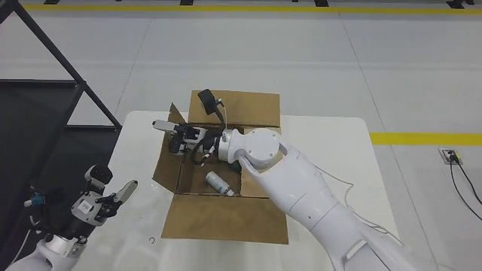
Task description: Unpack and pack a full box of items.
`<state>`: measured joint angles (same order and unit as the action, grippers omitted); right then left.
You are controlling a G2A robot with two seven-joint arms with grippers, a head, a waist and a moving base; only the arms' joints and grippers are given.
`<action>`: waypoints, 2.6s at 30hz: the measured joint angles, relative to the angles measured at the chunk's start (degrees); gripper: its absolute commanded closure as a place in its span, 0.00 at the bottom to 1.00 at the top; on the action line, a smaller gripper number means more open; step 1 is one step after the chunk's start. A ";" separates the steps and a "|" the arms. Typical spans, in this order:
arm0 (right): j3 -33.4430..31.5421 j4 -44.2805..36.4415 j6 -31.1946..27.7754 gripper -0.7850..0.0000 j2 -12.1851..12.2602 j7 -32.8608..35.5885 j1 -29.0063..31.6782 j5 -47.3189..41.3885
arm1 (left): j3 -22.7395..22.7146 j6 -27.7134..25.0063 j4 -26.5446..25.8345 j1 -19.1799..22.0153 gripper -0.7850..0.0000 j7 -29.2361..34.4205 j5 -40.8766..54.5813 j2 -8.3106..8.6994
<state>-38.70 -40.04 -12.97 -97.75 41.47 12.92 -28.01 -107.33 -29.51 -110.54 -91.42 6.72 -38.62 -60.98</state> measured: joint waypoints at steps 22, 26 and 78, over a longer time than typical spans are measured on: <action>-0.55 11.75 -9.05 0.00 -4.80 12.90 -3.22 -3.14 | 6.21 6.05 5.19 6.67 0.00 5.23 -0.79 -0.17; -1.31 12.46 -11.58 0.00 -4.92 12.51 -2.86 -2.55 | 6.71 7.61 6.03 7.42 0.00 4.84 -0.92 -0.27; -34.03 -34.16 -2.76 0.00 14.12 13.78 28.35 11.05 | -0.44 9.98 1.96 5.91 0.00 0.13 -9.78 0.35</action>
<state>-72.72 -74.20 -15.73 -83.64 55.25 41.27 -16.96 -107.77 -19.53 -108.59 -85.51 6.85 -48.40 -60.63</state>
